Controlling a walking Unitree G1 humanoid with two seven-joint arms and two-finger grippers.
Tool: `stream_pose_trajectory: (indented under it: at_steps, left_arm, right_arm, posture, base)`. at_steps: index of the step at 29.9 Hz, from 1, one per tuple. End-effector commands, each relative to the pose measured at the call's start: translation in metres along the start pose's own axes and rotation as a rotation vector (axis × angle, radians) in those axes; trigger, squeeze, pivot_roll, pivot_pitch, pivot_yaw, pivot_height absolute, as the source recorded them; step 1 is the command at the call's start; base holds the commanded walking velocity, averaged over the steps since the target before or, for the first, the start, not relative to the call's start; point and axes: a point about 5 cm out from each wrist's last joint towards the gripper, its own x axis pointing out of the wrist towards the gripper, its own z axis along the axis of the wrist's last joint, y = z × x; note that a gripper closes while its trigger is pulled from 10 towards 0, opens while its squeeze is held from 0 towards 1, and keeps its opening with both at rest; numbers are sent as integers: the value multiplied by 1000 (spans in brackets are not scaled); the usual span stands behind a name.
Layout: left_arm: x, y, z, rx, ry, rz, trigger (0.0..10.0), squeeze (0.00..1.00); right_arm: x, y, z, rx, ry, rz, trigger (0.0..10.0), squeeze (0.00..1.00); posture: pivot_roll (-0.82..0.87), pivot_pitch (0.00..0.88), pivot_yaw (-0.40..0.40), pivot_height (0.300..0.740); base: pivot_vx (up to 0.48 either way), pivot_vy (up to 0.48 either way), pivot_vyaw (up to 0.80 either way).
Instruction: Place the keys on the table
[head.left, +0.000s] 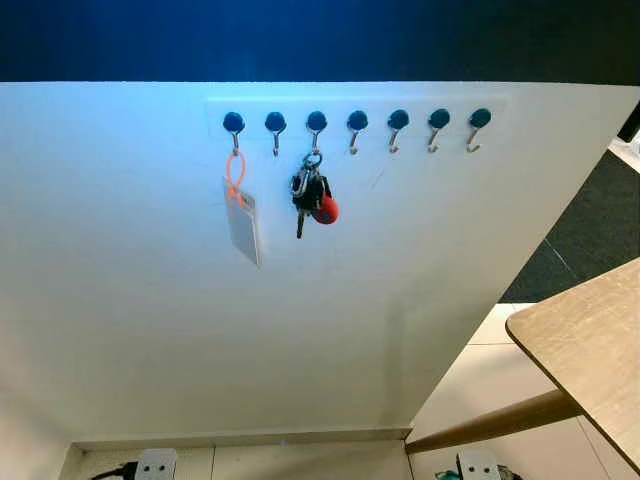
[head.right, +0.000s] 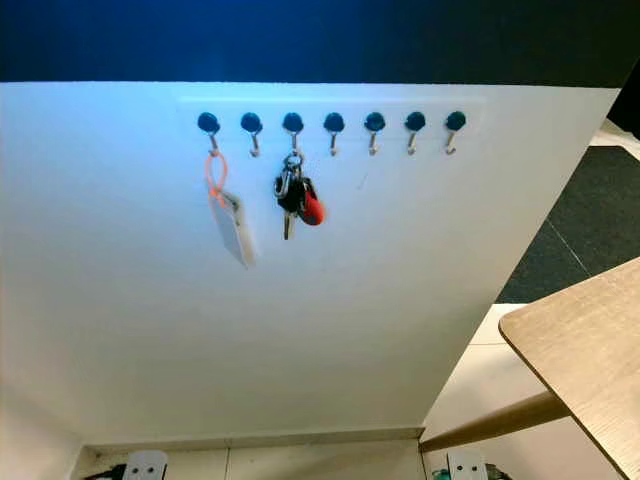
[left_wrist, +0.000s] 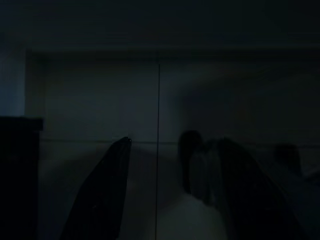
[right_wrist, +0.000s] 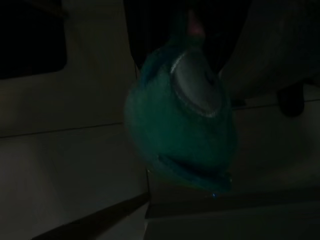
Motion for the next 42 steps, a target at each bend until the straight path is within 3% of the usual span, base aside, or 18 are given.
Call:
stream_pose_trajectory:
  at_steps: [1,9,17,31,42]
  left_arm:
    - [0,0,-1,14,2,-4,10000,0]
    - [4,-4,10,-4,-40,1,10000,0]
    - [5,2,12,-153,-35,86,10000,0]
    - [4,8,13,-134,-37,90,10000,0]
    - [7,3,17,-128,-48,80,10000,0]
  right_arm:
    - [1,-1,3,8,-14,-8,10000,0]
    - [4,1,15,5,-39,-4,10000,0]
    - [4,-3,16,4,-44,-22,10000,0]
    - [4,-3,15,-7,-35,-24,10000,0]
    - [5,-4,16,-17,-31,-18,10000,0]
  posture:
    - [38,64,-5,740]
    - [35,59,-10,740]
    - [24,42,-5,740]
    - [16,23,-8,740]
    - [23,5,-6,740]
  base:
    - [0,0,0]
    - [0,0,0]
    - [0,0,0]
    - [0,0,0]
    - [0,0,0]
